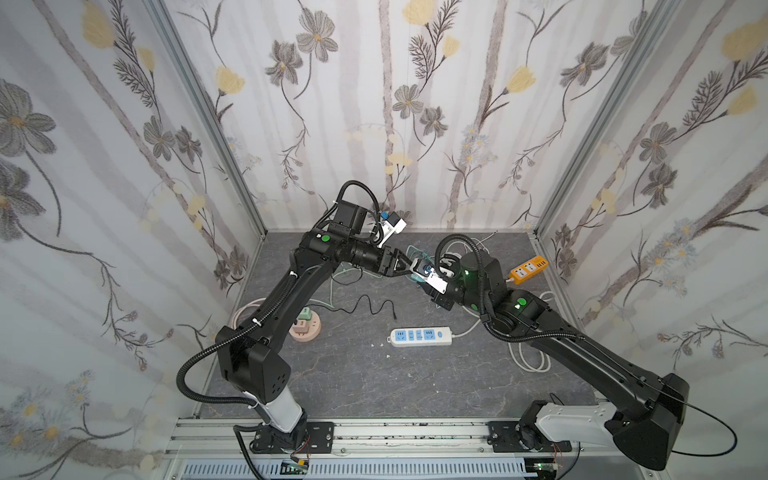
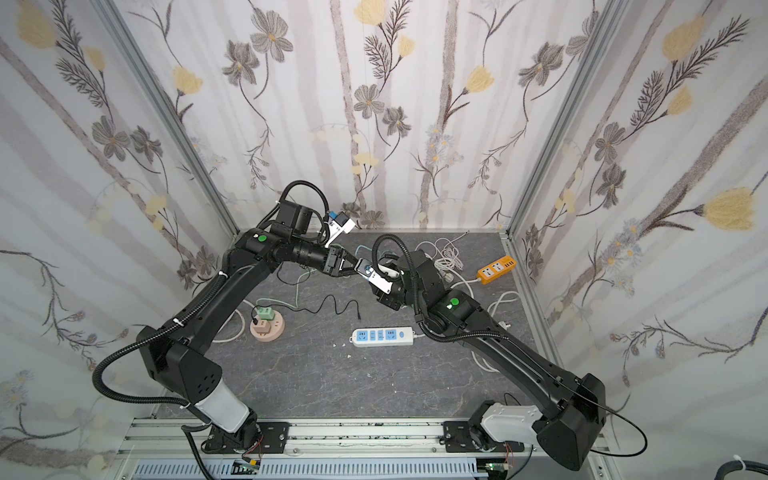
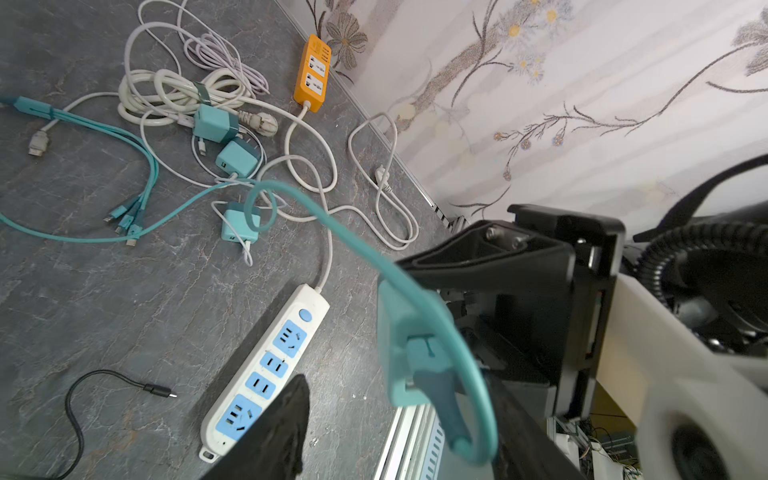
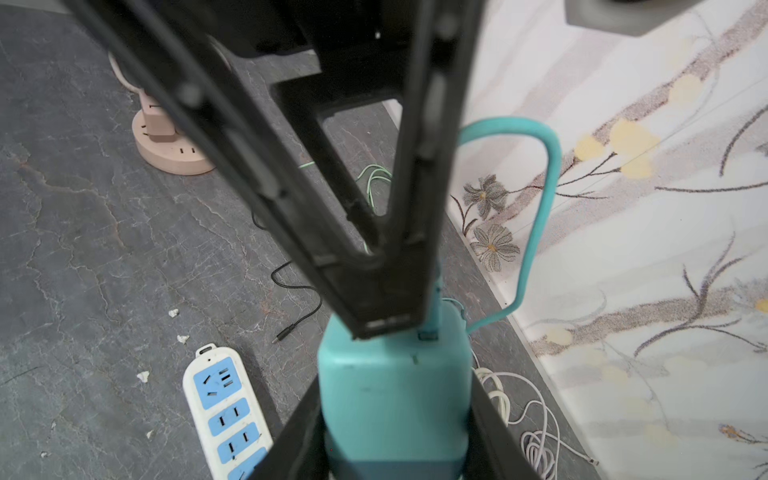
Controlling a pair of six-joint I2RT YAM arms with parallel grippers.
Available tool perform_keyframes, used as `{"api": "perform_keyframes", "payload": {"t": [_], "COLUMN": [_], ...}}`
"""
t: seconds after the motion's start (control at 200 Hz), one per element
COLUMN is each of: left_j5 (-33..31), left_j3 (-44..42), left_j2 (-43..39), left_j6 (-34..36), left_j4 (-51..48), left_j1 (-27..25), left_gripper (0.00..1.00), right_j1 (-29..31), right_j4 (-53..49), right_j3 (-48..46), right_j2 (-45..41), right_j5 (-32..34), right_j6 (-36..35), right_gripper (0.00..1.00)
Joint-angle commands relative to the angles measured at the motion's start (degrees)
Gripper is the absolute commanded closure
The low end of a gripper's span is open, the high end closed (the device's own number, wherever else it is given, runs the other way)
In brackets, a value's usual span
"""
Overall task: Insert the plug
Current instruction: 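Lift the teal charger with the right gripper toward the left gripper, then grasp the teal charger with the left gripper while the right gripper holds it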
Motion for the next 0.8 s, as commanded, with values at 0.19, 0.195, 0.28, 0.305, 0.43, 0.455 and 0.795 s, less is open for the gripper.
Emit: {"api": "perform_keyframes", "payload": {"t": [0.19, 0.195, 0.28, 0.305, 0.43, 0.455, 0.795], "left_j5": [-0.8, -0.4, 4.2, 5.1, 6.2, 6.6, 8.3], "left_j3": [0.0, -0.1, -1.0, -1.1, -2.4, -3.0, -4.5], "left_j2": [0.9, 0.9, 1.2, 1.4, 1.2, 1.0, 1.1], "left_j6": [1.5, 1.4, -0.5, -0.7, -0.2, 0.1, 4.0], "left_j4": [0.6, 0.8, 3.4, 3.5, 3.5, 3.8, 0.6], "left_j1": [0.1, 0.1, 0.1, 0.1, 0.1, 0.1, 0.2], "left_gripper": [0.49, 0.49, 0.54, 0.55, 0.55, 0.56, 0.6], "right_j1": [5.0, 5.1, 6.3, 6.4, 6.6, 6.6, 6.9], "right_j4": [-5.6, -5.7, -5.4, -4.9, -3.1, -2.8, -1.4], "right_j3": [6.6, 6.6, 7.4, 7.4, 8.0, 8.0, 8.1], "right_j2": [4.7, 4.9, 6.0, 6.2, 6.9, 6.9, 7.1], "right_j5": [9.6, 9.8, 13.5, 14.1, 15.5, 15.5, 12.2], "right_j6": [-6.0, -6.1, -7.0, -7.1, -5.0, -4.5, -3.4], "right_gripper": [0.68, 0.68, 0.68, 0.68, 0.68, 0.68, 0.67]}}
